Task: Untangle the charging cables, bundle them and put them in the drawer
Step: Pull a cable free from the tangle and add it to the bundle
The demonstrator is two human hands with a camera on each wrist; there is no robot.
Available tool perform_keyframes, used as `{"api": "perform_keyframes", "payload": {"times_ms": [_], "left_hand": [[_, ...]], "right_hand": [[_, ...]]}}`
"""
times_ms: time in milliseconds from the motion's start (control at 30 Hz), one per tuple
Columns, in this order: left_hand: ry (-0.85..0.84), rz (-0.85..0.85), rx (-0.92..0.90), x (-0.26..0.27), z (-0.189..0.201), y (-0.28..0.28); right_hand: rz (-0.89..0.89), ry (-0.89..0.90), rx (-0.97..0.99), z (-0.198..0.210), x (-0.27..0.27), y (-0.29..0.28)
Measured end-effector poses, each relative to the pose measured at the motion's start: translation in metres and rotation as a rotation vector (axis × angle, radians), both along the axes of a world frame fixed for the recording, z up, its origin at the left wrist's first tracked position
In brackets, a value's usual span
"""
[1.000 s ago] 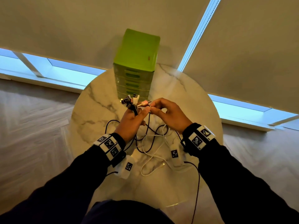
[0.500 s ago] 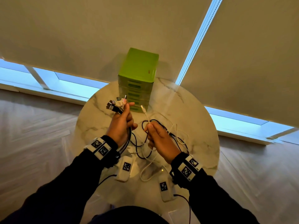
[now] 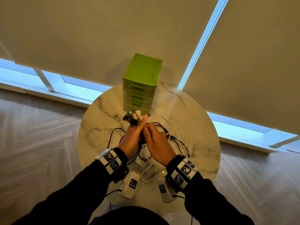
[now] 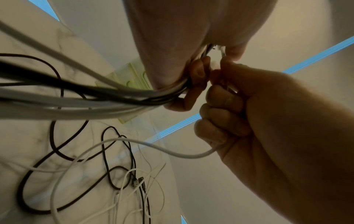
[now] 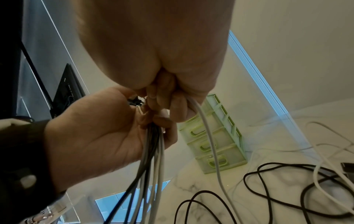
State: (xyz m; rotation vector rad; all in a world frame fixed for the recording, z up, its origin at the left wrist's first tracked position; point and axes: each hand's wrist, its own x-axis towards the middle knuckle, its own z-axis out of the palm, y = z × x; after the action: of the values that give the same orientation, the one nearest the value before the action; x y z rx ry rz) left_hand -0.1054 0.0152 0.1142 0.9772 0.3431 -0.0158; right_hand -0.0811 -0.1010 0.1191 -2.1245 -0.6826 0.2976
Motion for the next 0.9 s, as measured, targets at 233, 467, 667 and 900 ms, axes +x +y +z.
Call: {"api": "perform_keyframes", "payload": {"times_ms": [233,467,667,900], "left_hand": [[-0.017,0.099,0.331,-0.001,0.001,0.012],[-0.101,0.131,0.219,0.003,0.01,0.023],[-0.176,0.121,0.103,-0.002,0.044,0.058],[-0.245,0.303,0.116,-0.007,0.079,0.108]], "right_hand": [[0.016,0.178,0.05,-0.003,-0.007,-0.006],[0.202,0.314,-0.134,-0.046,0.01,-0.012],[0.366,0.292,-0.471,-0.076,0.016,-0.023],[0.252,0.297,-0.498,-0.099,0.023,-0.044]]}}
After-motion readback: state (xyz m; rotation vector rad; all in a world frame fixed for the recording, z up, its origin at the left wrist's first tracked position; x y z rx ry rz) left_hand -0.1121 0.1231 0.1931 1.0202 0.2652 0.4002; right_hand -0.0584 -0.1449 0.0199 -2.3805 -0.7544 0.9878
